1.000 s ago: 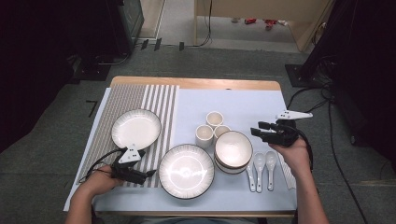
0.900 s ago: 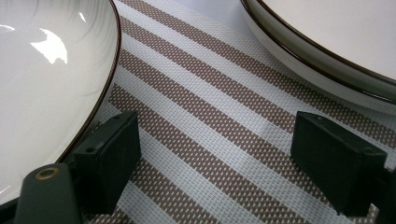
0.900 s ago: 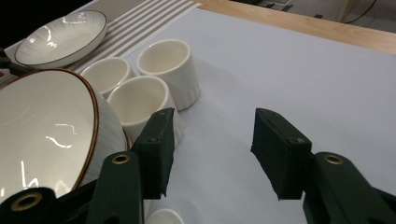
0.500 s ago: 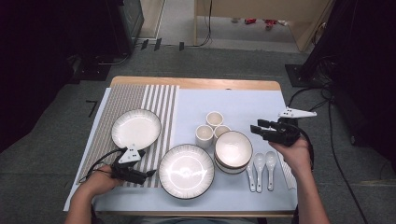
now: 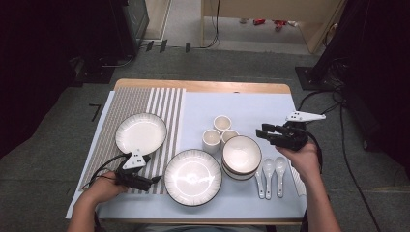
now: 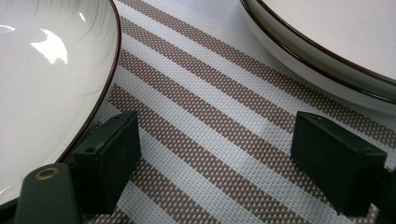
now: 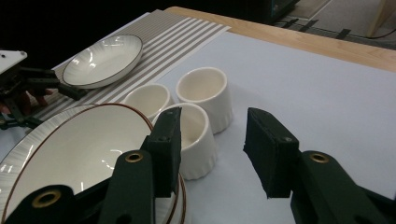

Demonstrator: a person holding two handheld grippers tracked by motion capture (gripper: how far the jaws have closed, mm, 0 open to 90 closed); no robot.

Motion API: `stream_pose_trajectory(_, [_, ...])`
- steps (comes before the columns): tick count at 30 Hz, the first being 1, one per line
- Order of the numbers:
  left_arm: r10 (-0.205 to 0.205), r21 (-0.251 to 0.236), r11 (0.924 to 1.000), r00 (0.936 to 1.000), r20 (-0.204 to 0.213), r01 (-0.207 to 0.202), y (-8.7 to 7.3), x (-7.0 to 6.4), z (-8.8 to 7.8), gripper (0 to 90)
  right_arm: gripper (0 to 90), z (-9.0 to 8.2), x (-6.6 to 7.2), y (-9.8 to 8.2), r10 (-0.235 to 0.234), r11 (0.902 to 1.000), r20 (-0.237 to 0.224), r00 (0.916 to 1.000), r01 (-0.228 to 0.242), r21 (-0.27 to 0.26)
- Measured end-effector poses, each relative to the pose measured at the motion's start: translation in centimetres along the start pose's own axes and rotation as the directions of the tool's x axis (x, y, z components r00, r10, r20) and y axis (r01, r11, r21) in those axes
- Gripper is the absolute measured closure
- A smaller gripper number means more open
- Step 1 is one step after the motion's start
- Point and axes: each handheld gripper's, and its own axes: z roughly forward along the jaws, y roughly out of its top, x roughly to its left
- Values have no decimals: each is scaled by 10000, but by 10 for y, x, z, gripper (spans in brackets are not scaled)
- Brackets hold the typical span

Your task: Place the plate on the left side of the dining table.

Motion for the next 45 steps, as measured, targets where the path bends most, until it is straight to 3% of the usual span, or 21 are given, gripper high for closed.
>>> stream_pose_trajectory(18, [16, -3, 10000, 10000, -14, -16, 0, 0, 0, 162, 564, 8, 11, 4, -299, 9992, -587, 9978, 313, 239])
stream_pose_trajectory(45, [-4, -5, 10000, 10000, 2, 4, 0, 0, 0, 162, 593, 21, 18, 0, -776, 9947, -1058, 9914, 842, 591])
